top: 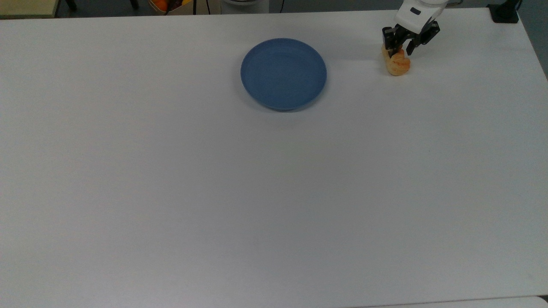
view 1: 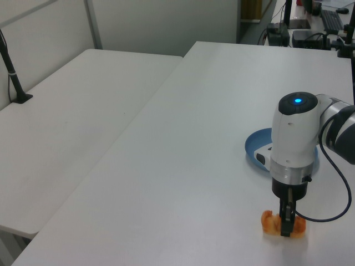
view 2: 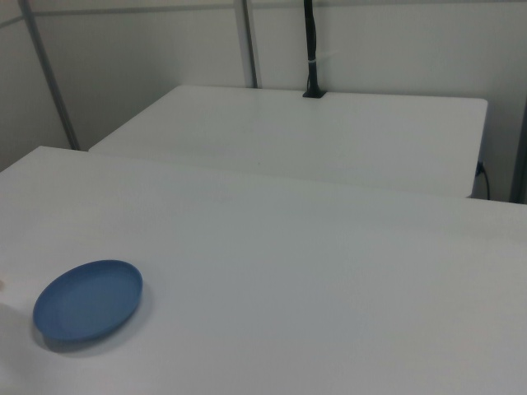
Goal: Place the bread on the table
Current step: 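Lower the bread roll onto the table surface, then open the gripper to release the bread roll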
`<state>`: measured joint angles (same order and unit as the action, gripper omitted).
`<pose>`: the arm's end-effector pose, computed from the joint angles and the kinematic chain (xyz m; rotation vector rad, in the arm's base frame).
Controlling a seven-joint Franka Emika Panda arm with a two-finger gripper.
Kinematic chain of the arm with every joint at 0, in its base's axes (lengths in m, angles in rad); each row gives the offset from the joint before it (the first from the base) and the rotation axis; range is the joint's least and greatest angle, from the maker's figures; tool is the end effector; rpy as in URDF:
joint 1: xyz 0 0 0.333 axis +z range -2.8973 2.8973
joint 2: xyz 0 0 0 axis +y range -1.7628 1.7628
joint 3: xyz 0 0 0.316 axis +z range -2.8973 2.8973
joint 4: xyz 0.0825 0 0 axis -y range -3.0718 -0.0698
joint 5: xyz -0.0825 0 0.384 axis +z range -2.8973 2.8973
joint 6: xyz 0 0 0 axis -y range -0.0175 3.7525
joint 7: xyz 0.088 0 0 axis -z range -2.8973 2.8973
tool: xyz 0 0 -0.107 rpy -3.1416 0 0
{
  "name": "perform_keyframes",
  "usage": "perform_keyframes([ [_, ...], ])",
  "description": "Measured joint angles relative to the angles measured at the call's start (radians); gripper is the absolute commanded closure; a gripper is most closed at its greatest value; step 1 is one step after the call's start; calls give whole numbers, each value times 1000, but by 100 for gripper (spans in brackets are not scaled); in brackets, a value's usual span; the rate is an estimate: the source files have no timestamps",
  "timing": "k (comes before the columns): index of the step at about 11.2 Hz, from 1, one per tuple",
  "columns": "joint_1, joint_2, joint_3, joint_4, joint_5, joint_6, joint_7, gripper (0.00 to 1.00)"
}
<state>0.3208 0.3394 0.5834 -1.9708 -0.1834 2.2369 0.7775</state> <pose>0.3888 0.4620 0.3239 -3.1022 -0.3366 0.0576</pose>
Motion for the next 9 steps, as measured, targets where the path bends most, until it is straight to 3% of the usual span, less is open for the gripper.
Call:
perform_keyframes([
  [1,0,2,0,0,0,0,1,0],
  [9,-2,4,0,12,-1,0,13,0],
])
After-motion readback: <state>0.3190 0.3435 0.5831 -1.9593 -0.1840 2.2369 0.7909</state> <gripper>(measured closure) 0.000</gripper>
